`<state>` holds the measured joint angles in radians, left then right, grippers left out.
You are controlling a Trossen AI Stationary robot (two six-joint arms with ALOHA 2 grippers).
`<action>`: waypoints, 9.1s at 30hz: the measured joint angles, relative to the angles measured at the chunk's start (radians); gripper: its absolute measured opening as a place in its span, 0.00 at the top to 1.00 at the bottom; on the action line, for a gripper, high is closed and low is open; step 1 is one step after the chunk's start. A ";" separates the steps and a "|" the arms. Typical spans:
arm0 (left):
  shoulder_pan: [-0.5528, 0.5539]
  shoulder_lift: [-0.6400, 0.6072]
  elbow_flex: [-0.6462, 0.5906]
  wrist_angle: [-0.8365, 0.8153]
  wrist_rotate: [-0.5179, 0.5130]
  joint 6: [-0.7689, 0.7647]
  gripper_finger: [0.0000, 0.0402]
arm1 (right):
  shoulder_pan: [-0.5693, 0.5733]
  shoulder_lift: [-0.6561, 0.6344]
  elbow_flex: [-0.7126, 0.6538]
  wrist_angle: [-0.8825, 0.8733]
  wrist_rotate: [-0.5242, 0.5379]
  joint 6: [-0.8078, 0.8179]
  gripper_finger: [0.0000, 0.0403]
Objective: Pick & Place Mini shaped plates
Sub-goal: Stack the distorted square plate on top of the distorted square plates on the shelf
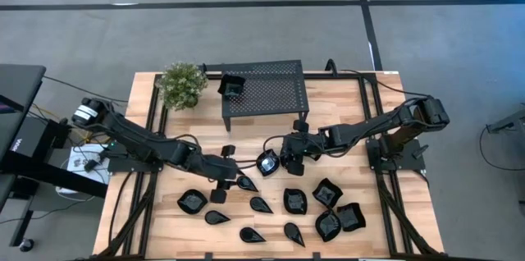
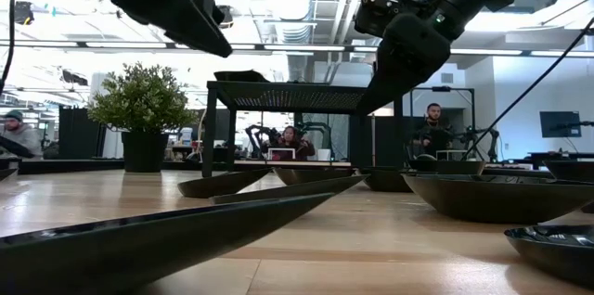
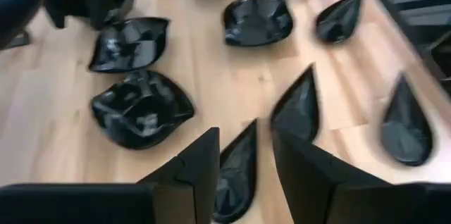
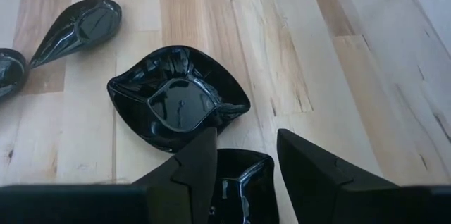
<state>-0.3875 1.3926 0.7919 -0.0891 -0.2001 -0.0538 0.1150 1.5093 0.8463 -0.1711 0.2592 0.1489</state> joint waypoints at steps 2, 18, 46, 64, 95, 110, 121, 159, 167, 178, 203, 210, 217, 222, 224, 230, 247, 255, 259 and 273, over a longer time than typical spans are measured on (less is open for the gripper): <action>0.008 0.002 0.000 0.008 -0.042 0.000 0.67 | 0.000 0.000 0.000 -0.004 0.000 -0.001 0.64; 0.025 0.003 0.000 0.020 -0.092 -0.004 0.71 | 0.156 -0.049 0.042 -0.463 0.101 0.321 0.65; 0.026 0.003 -0.002 0.053 -0.091 -0.004 0.71 | 0.144 -0.016 -0.100 -0.385 0.108 0.528 0.70; 0.026 0.003 -0.002 0.091 -0.091 0.015 0.71 | 0.133 -0.019 -0.083 -0.413 0.039 0.392 0.98; 0.155 0.096 -0.003 0.322 0.317 0.364 0.66 | 0.130 -0.017 0.139 -0.013 -0.229 -0.473 0.99; 0.179 0.088 -0.003 0.326 0.332 0.371 0.97 | 0.110 -0.017 0.139 0.002 -0.284 -0.500 0.99; 0.176 0.088 -0.003 0.329 0.333 0.361 0.98 | 0.085 -0.017 0.138 0.012 -0.333 -0.517 0.99; 0.359 -0.036 0.181 0.098 -0.029 0.600 0.98 | 0.152 -0.517 0.031 -0.382 -0.025 -0.436 0.67; 0.638 -0.210 0.204 -0.205 -0.087 0.606 0.98 | 0.027 -0.716 -0.326 0.118 -0.025 -0.570 0.69; 0.847 -0.238 0.171 -0.369 0.185 0.802 0.98 | -0.066 -0.730 -0.344 0.153 -0.063 -0.457 0.68; 0.589 -0.254 0.158 -0.229 0.071 0.792 0.81 | -0.065 -0.531 -0.344 0.326 -0.075 -0.464 0.68; 0.394 -0.263 0.150 -0.212 0.115 0.572 0.81 | -0.007 -0.452 -0.328 0.393 -0.090 -0.379 0.68; 0.270 -0.262 0.099 -0.203 0.148 0.565 0.81 | 0.124 -0.312 -0.218 0.256 -0.021 -0.150 0.68; 0.241 -0.262 0.080 -0.198 0.147 0.505 0.81 | 0.238 -0.217 -0.039 -0.090 -0.013 0.093 0.68; 0.241 -0.262 0.068 -0.199 0.147 0.463 0.81 | 0.288 -0.180 0.044 -0.236 -0.012 0.218 0.68; 0.241 -0.262 0.043 -0.197 0.145 0.407 0.81 | 0.417 -0.056 0.181 -0.538 -0.065 0.588 0.68; 0.242 -0.262 0.041 -0.171 0.145 0.387 0.81 | 0.565 0.116 0.184 -0.632 -0.229 0.966 0.68; 0.243 -0.262 0.041 -0.163 0.145 0.385 0.81 | 0.578 0.116 0.114 -0.559 -0.202 1.003 0.68; 0.243 -0.262 0.041 -0.161 0.145 0.385 0.81 | 0.575 0.116 0.100 -0.550 -0.182 1.008 0.70; 0.243 -0.262 0.041 -0.148 0.146 0.385 0.81 | 0.556 0.115 0.097 -0.553 -0.180 0.797 0.98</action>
<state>-0.1448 1.1305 0.8333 -0.2374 -0.0544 0.3315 0.6713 1.6241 0.9430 -0.7246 0.0795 0.9458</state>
